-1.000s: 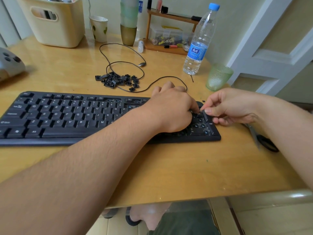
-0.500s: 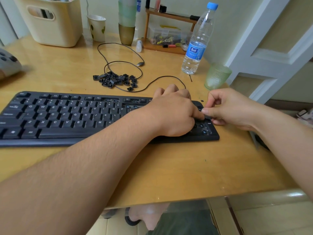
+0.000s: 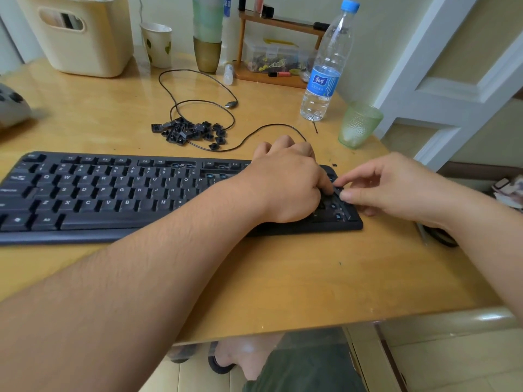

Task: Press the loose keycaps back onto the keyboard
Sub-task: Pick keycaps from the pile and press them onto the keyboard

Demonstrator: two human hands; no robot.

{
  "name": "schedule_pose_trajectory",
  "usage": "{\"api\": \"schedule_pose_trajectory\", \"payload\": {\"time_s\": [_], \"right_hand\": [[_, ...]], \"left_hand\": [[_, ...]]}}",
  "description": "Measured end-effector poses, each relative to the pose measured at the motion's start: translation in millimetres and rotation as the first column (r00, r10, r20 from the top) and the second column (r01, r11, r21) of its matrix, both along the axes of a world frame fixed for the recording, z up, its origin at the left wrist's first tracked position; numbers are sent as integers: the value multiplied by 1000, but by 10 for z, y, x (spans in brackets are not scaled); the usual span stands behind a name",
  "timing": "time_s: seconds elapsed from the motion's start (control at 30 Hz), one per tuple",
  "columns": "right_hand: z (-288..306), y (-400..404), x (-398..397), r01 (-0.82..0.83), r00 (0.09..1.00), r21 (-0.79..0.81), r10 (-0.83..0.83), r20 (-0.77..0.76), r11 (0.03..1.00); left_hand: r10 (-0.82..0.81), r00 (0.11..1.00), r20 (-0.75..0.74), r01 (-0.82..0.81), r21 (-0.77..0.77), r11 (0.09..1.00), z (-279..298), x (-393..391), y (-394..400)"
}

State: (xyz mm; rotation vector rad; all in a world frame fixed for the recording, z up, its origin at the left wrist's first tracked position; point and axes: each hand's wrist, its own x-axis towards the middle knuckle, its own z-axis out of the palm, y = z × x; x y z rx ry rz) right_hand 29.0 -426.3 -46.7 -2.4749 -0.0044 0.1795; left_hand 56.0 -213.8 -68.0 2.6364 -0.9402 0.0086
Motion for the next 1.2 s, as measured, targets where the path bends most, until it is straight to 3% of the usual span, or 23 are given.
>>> {"api": "schedule_pose_trajectory", "payload": {"time_s": [0.13,0.23,0.63,1.03,1.2], "right_hand": [[144,130,75,19,1000,-239,-21,-4,971],[189,210,190,38,996,-328,-61,-61,944],[295,252,320,270,928,-33,-269,-258,962],[274,450,380,210,949,-259,-260,-177,943],[294,466,390,194,950,-263,-248,-190,945]], "left_hand": [[15,1000,9,-14,-44,999,17,26,28],[13,1000,11,-12,-66,998,12,33,56],[-23,1000,17,24,-69,997,-33,78,101],[-17,1000,3,17,-110,994,-15,97,188],[-22,1000,-4,21,-104,994,-15,99,194]]}}
